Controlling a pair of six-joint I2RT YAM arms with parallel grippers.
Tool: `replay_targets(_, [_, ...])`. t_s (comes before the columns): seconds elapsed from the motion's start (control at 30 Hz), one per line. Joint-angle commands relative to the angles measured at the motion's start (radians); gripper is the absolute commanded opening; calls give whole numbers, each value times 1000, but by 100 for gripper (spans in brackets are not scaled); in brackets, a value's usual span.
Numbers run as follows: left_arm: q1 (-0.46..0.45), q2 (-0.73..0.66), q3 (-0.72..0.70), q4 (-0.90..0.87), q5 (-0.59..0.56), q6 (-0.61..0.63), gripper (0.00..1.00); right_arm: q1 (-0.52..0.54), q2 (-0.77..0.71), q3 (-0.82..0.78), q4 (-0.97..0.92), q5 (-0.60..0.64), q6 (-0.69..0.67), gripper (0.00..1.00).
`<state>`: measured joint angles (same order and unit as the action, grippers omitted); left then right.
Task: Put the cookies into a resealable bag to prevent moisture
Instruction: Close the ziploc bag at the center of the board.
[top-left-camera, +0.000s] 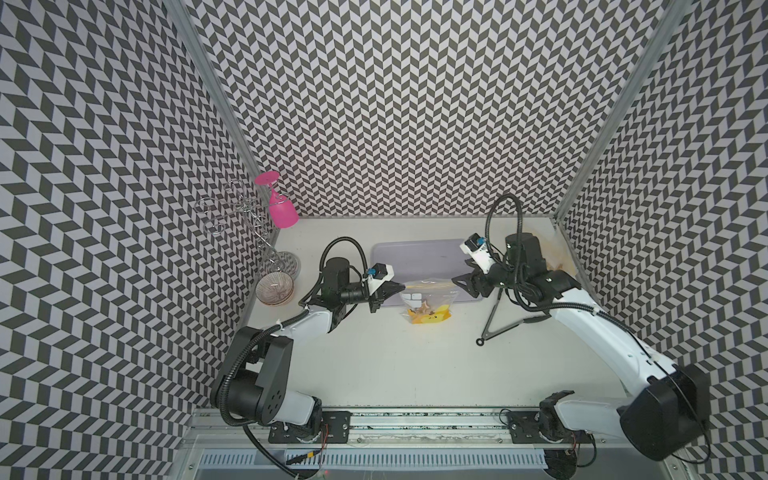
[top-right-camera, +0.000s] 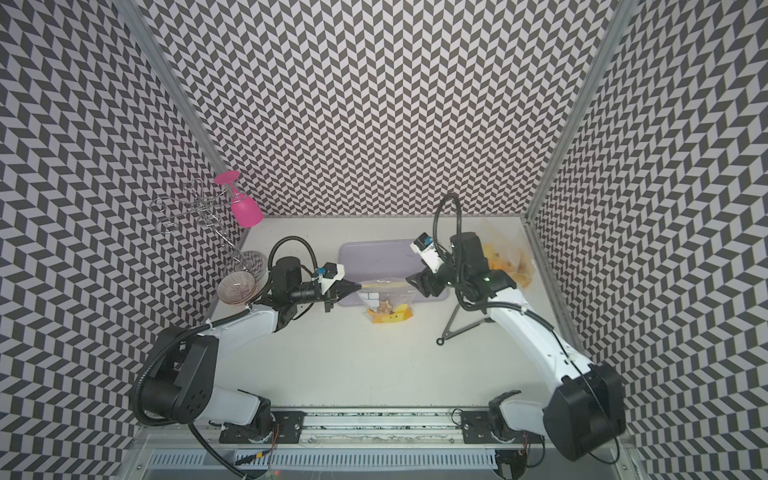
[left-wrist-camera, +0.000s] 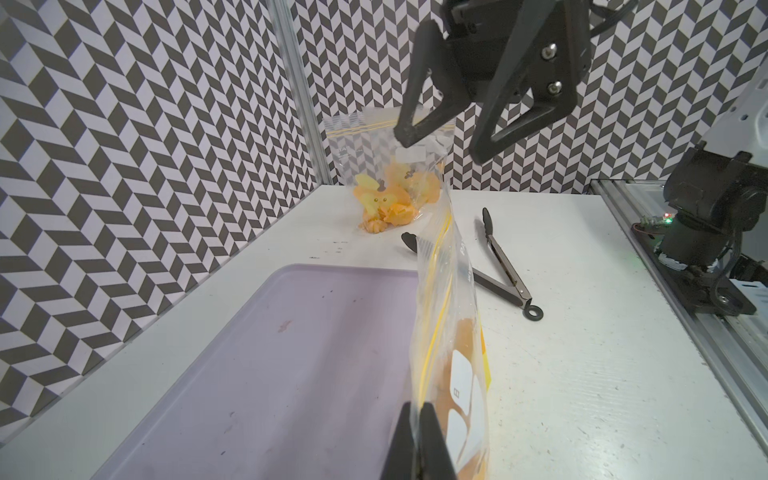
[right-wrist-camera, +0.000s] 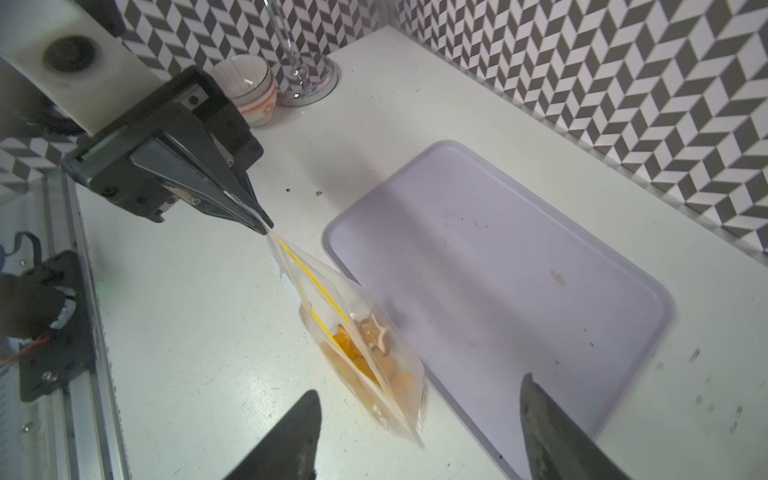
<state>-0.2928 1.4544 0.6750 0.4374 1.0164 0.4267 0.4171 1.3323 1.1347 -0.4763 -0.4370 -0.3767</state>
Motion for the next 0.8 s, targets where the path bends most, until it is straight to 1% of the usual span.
replay_targets(0.0, [-16,-21,-9,16,-4,53,0,38,67,91,-177,66,-173,72])
replay_targets(0.2, [-17,-3,20,-3,-15,79,0,40,131,186,-302,73,-307,72])
replay_targets(0.4, [-19,1,24,-12,-5,88,0,39,175,203,-289,207,-326,71])
replay_targets(0.47, [-19,-2,22,-18,-7,92,0,39,196,226,-303,193,-333,70])
replay_targets(0.57, [-19,-5,22,-25,-14,99,0,40,229,253,-338,147,-352,63])
replay_targets(0.67, [-18,-3,24,-26,-15,98,0,39,241,251,-350,138,-358,56])
replay_targets(0.77, [-18,-1,24,-23,-15,95,0,38,238,245,-356,126,-357,54])
